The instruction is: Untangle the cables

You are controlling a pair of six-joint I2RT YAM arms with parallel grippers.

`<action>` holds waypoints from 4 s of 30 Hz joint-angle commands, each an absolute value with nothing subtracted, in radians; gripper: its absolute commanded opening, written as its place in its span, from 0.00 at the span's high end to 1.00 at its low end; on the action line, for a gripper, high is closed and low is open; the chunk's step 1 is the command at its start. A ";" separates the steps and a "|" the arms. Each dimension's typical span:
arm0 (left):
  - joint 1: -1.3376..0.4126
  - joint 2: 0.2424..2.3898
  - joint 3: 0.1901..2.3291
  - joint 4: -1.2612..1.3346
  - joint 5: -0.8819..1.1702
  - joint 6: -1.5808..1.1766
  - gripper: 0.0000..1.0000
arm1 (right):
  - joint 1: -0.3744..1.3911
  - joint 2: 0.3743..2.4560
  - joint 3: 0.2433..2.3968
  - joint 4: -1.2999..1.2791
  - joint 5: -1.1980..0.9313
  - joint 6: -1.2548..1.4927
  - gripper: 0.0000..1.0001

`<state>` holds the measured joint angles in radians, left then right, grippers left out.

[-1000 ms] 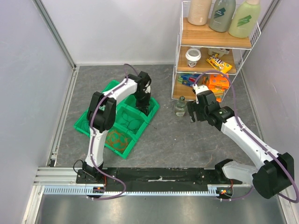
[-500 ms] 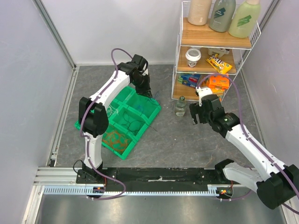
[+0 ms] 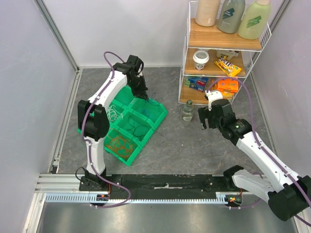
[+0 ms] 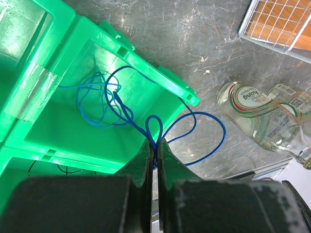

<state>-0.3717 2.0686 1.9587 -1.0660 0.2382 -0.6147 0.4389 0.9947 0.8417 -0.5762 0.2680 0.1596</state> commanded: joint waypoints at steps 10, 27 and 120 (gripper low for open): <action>-0.359 2.091 1.936 -1.081 0.247 -0.634 0.89 | 0.433 0.994 0.851 -0.558 0.276 0.137 0.09; -0.292 1.941 1.916 -1.025 0.014 -0.640 0.98 | 0.434 1.008 0.862 -0.557 0.267 0.135 0.09; -0.247 1.290 1.528 -0.382 0.475 -0.580 0.24 | 0.434 0.914 1.132 -0.646 0.364 0.370 0.02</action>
<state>-0.2443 1.3640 1.5787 -0.5529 0.4133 -0.5938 0.4355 0.9562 1.1046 -0.6220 0.3473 0.3195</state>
